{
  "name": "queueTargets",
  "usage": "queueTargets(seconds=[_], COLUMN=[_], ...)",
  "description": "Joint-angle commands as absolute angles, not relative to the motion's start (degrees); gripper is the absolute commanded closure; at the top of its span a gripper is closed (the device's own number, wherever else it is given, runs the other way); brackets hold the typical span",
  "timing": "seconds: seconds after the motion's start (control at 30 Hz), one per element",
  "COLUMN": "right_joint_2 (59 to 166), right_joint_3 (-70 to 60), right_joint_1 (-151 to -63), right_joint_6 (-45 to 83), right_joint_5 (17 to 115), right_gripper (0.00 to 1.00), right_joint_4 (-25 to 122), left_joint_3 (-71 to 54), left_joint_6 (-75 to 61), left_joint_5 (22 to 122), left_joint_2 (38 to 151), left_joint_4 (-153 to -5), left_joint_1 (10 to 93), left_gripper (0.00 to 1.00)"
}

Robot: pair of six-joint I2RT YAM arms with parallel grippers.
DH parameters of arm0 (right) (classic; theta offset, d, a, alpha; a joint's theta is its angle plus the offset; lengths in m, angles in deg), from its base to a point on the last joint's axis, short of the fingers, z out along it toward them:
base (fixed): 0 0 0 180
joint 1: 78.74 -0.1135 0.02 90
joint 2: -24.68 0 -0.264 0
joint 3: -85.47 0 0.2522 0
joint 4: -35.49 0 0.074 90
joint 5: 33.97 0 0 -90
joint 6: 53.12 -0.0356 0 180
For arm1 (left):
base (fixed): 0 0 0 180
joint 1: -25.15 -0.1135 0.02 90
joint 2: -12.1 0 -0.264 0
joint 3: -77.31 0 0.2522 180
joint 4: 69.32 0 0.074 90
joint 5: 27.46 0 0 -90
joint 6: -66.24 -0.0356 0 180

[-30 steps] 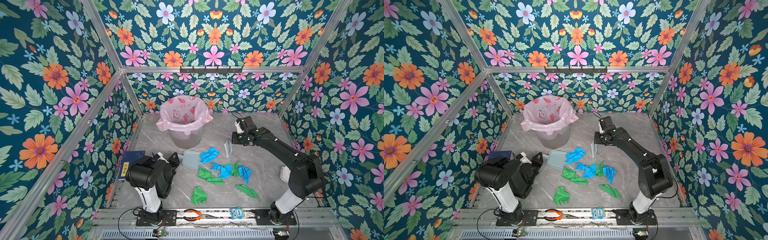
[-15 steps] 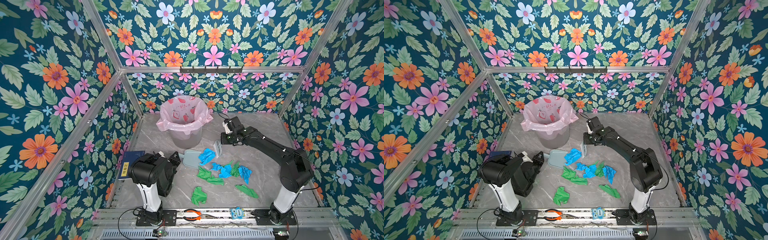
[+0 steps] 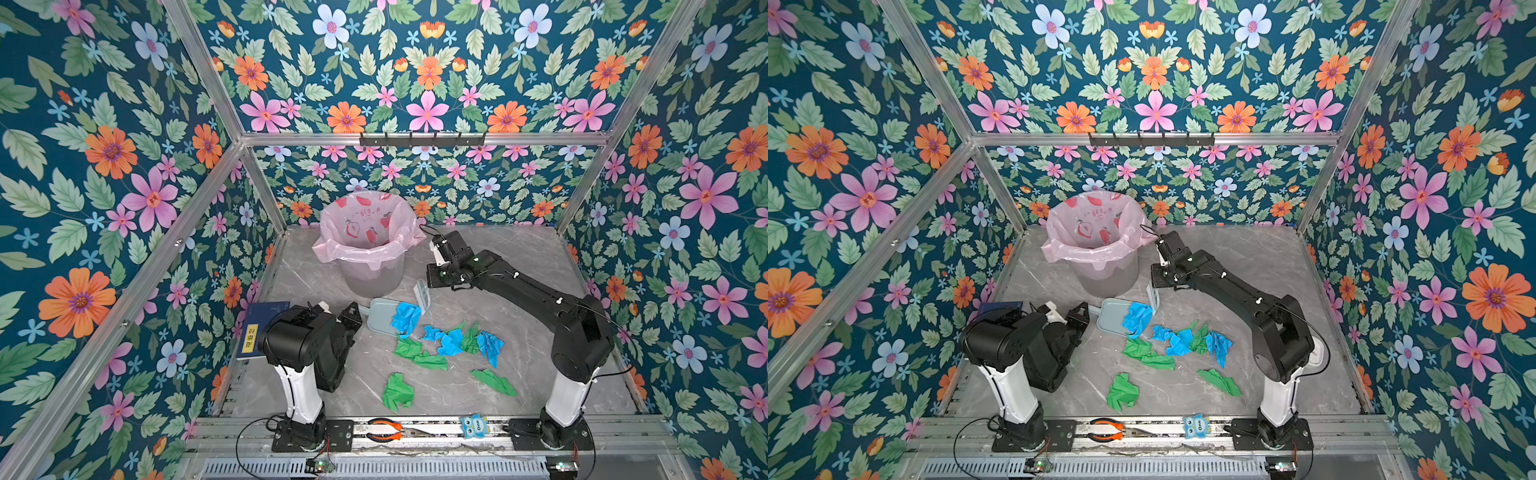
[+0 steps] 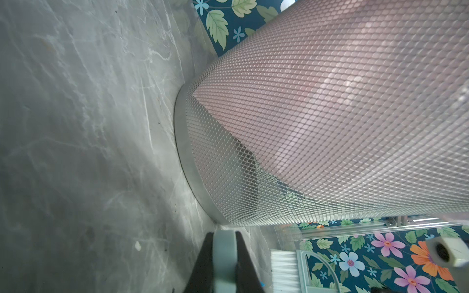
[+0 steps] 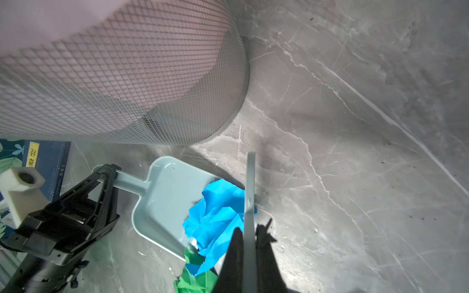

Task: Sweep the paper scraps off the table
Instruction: 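Sweep the blue scraps with the brush in the right gripper toward the dustpan, then push the blue scraps into the dustpan with the right gripper's brush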

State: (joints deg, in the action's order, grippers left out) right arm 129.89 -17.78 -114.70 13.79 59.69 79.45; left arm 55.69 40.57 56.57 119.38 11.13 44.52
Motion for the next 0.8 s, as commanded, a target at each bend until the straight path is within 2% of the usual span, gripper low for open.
queueTargets(seconds=[0.0,0.37,0.77], right_joint_2=[130.3,124.9,121.8], right_joint_3=[-18.9,-18.2,-15.0], right_joint_1=[-115.2,-115.2,-115.2], right_joint_6=[12.1,11.3,10.8], right_joint_5=[58.2,54.6,48.4], right_gripper=[1.00,1.00,1.00], right_joint_4=[80.4,78.9,84.8], left_joint_3=[55.3,54.9,54.5], left_joint_6=[40.5,40.7,40.9], left_joint_5=[57.6,58.1,58.4], left_joint_2=[119.8,120.5,121.4], left_joint_4=[12.9,13.0,13.0], left_joint_1=[44.5,44.5,44.5], left_gripper=[1.00,1.00,1.00])
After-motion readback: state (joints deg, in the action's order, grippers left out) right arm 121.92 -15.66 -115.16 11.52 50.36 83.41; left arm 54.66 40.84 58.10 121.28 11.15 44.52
